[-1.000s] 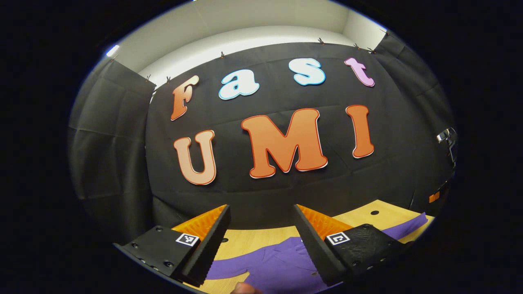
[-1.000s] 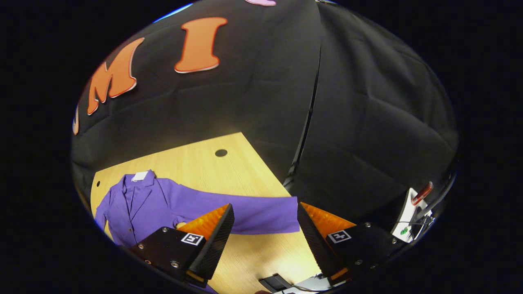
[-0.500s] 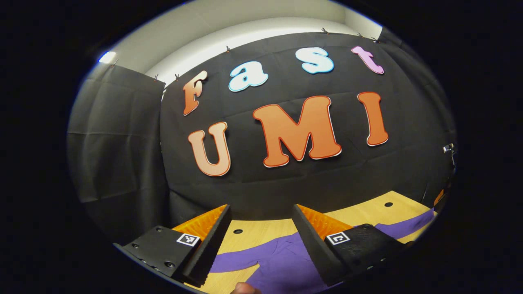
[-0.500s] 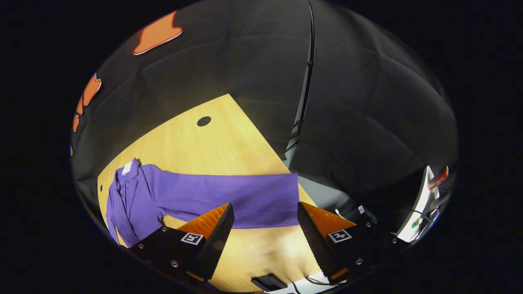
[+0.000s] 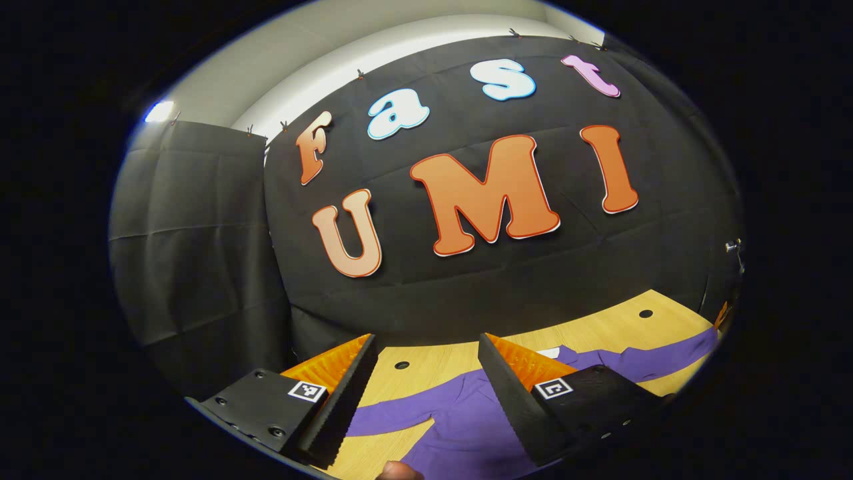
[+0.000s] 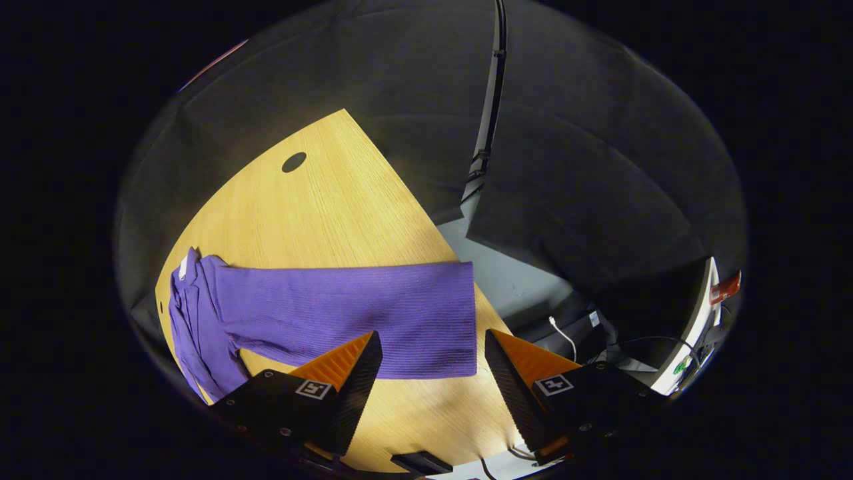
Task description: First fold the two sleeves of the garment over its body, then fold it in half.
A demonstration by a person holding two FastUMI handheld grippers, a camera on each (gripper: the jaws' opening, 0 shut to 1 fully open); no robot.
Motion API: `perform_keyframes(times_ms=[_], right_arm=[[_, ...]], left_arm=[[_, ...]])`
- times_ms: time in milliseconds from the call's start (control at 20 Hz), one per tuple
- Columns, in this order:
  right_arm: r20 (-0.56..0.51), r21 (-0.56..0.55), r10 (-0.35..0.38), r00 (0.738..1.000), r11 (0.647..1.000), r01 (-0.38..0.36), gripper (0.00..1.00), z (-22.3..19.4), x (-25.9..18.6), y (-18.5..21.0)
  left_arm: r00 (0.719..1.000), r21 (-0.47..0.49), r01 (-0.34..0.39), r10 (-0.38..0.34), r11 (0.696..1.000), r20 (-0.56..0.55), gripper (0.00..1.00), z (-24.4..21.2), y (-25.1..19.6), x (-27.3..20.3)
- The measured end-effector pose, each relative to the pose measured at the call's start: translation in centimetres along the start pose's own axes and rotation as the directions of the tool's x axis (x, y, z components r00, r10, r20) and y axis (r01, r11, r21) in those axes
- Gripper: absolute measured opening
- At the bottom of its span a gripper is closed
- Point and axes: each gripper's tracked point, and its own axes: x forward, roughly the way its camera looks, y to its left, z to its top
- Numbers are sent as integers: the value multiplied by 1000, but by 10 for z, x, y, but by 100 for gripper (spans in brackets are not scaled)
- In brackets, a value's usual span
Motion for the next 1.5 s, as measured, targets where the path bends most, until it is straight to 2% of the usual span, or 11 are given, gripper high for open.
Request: perform_keyframes(times_ms=[100, 450, 500, 600, 700, 750, 900, 950, 1150, 1200, 1500], right_arm=[[-31, 4, -7, 1000, 1000, 7, 95, -2, 9, -3], [-112, 35, -12, 994, 999, 16, 92, -10, 37, -3], [-117, 27, -43, 992, 999, 46, 89, -11, 39, -8], [-109, 22, -74, 991, 997, 77, 79, -10, 41, -11], [-117, 6, -69, 991, 998, 70, 63, -12, 41, -6], [-109, 0, -64, 992, 998, 64, 41, -11, 41, -3], [-117, 36, -30, 993, 999, 35, 10, -12, 40, 7], [-114, 49, 6, 994, 999, 0, 5, -12, 35, 17], [-11, 32, 41, 999, 999, -41, 4, 10, 5, 42], [15, 23, 51, 999, 998, -52, 4, 14, -6, 54], [111, -83, 107, 988, 992, -99, 4, 23, -69, 135]], left_arm=[[1000, 12, 0, 0, 1000, -14, 100, -1, -4, -2], [999, 47, 0, 2, 999, -50, 98, -6, -14, -11], [998, 51, 1, 2, 999, -56, 98, -6, -14, -11], [998, 60, 3, 1, 998, -60, 98, -7, -14, -13], [998, 57, 7, -3, 998, -61, 98, -8, -16, -12], [998, 57, 7, -4, 998, -62, 98, -9, -15, -12], [999, 49, 14, -11, 999, -49, 100, -8, -12, -10], [999, 44, 20, -18, 999, -50, 100, -10, -9, -8], [999, 20, 25, -24, 999, -44, 98, -19, 13, -4], [999, 12, 26, -26, 1000, -45, 100, -22, 21, -1], [999, -17, 30, -31, 999, -15, 98, -36, 71, 17]])
